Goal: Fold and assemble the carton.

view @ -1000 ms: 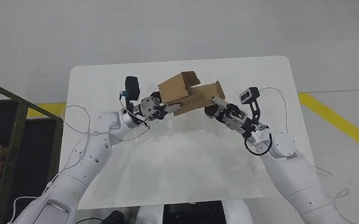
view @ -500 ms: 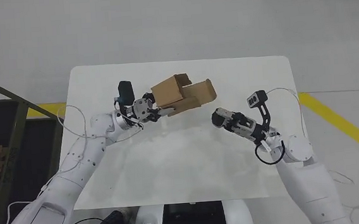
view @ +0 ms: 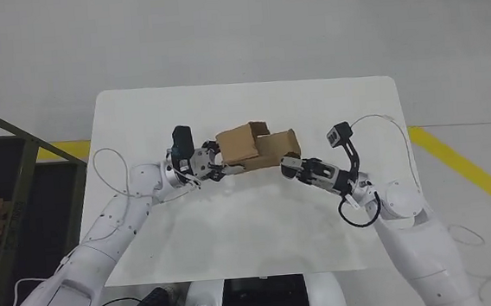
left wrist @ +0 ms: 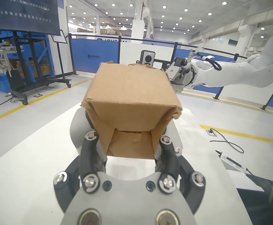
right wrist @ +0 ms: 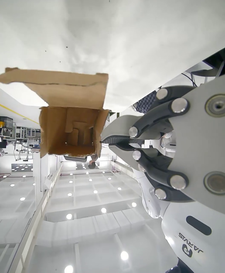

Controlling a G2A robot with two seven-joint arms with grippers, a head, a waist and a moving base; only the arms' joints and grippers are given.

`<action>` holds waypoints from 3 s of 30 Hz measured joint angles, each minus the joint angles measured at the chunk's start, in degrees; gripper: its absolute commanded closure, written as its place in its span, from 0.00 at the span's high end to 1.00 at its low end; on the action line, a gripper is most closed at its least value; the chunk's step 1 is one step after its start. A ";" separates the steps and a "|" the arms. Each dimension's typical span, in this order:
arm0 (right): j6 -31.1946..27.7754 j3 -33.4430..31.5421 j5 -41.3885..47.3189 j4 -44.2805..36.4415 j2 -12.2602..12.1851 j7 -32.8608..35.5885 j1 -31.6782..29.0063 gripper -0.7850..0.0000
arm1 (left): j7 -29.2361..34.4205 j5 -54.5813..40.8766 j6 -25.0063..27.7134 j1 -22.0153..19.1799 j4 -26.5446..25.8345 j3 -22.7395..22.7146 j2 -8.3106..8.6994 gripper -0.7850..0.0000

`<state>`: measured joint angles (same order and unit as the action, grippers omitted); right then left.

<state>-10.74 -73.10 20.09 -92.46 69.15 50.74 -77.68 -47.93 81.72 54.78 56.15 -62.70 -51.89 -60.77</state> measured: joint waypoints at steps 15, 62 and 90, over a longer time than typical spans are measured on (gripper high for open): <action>0.38 4.60 -0.27 3.93 0.68 -2.37 4.82 0.00 | 0.41 -1.15 1.98 1.14 -2.20 -0.32 0.29 0.62; 3.53 4.59 -6.70 1.20 -0.21 -6.95 6.73 0.00 | -3.05 -2.28 -1.48 1.62 -6.76 2.36 2.93 0.49; 13.03 -1.87 -1.92 6.66 -1.36 -9.80 3.77 0.00 | -6.17 -4.89 -4.59 1.20 -8.24 4.02 4.55 0.51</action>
<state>2.29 -74.97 18.17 -85.80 67.79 40.94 -73.91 -54.10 76.83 50.19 57.35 -70.94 -47.87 -56.22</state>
